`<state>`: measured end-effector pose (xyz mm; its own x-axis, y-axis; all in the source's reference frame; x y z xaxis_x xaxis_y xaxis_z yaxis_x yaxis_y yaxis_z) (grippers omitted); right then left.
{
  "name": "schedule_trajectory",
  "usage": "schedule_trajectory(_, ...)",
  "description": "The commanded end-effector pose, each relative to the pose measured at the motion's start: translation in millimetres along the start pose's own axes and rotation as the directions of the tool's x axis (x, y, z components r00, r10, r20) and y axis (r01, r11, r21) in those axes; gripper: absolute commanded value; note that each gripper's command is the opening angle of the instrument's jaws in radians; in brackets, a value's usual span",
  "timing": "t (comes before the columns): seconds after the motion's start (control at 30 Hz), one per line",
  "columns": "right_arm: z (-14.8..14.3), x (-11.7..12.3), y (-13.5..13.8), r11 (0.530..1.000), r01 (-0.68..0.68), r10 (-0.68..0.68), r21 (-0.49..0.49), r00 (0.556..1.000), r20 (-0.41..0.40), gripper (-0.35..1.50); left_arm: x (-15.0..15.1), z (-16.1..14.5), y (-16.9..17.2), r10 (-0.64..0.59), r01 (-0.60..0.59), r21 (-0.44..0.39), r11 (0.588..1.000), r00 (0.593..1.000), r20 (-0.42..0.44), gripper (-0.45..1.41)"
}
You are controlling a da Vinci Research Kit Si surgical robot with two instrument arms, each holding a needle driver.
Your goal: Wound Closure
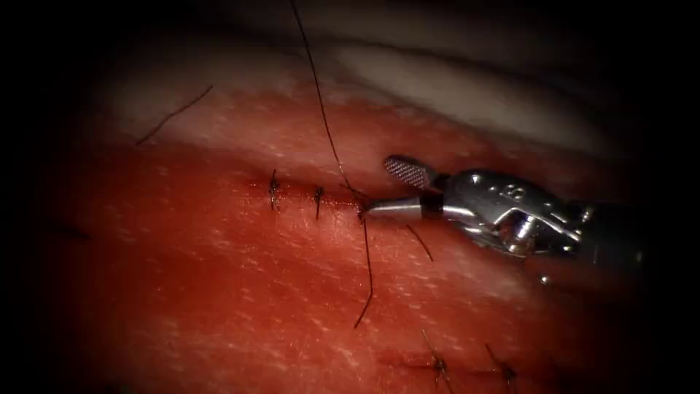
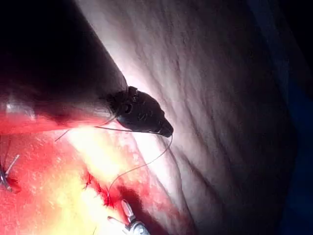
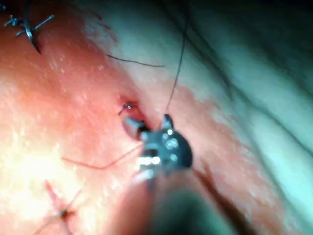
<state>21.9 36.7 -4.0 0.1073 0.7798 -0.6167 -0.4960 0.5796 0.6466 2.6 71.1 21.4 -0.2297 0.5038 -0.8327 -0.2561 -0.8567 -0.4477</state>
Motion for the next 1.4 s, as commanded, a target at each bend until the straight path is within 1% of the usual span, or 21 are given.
schedule_trajectory(0.03,2.0,-0.2,0.2,1.0,0.007,-0.007,0.011,1.0,-0.006,1.28,-0.1,0.6,0.2,0.001,-0.001,-0.007,1.0,1.0,-0.004,-0.35)
schedule_trajectory(0.17,4.3,-1.2,1.1,0.999,-0.006,0.007,0.038,1.0,-0.013,1.28,0.9,0.6,0.9,0.003,-0.003,-0.017,1.0,1.0,-0.018,-0.35)
schedule_trajectory(0.3,5.3,-0.9,1.9,0.999,-0.005,0.005,0.035,1.0,-0.019,1.28,1.5,0.5,1.5,0.007,-0.007,-0.023,1.0,1.0,-0.027,-0.35)
schedule_trajectory(0.33,5.9,-0.7,2.2,1.0,-0.006,0.007,0.025,1.0,-0.021,1.29,1.8,0.3,2.1,0.011,-0.012,-0.027,1.0,1.0,-0.029,-0.35)
schedule_trajectory(0.53,7.8,-0.6,1.9,1.0,-0.019,0.019,0.013,0.999,-0.027,1.31,3.3,0.0,3.5,0.01,-0.012,-0.036,0.999,0.999,-0.045,-0.35)
schedule_trajectory(0.7,8.5,-0.7,1.7,1.0,-0.024,0.025,0.017,0.999,-0.028,1.31,4.6,-0.3,3.5,0.004,-0.007,-0.031,1.0,0.997,-0.072,-0.35)
schedule_trajectory(0.9,9.3,-1.6,1.9,0.999,-0.033,0.033,0.017,0.999,-0.034,1.33,5.9,-0.3,3.7,-0.001,-0.001,-0.02,1.0,0.994,-0.108,-0.35)
schedule_trajectory(1.0,9.6,-1.7,1.7,0.999,-0.033,0.033,0.014,0.999,-0.035,1.35,6.0,-0.1,3.6,0.0,-0.002,-0.02,1.0,0.994,-0.11,-0.35)
schedule_trajectory(1.2,10.5,-1.9,1.1,0.999,-0.027,0.029,0.039,0.999,-0.034,1.33,5.8,0.4,3.9,0.004,-0.006,-0.019,1.0,0.994,-0.112,-0.35)
schedule_trajectory(1.4,10.5,-2.1,0.7,0.999,-0.026,0.028,0.042,0.999,-0.034,1.35,5.6,0.4,3.0,0.014,-0.016,-0.014,1.0,0.994,-0.109,-0.35)
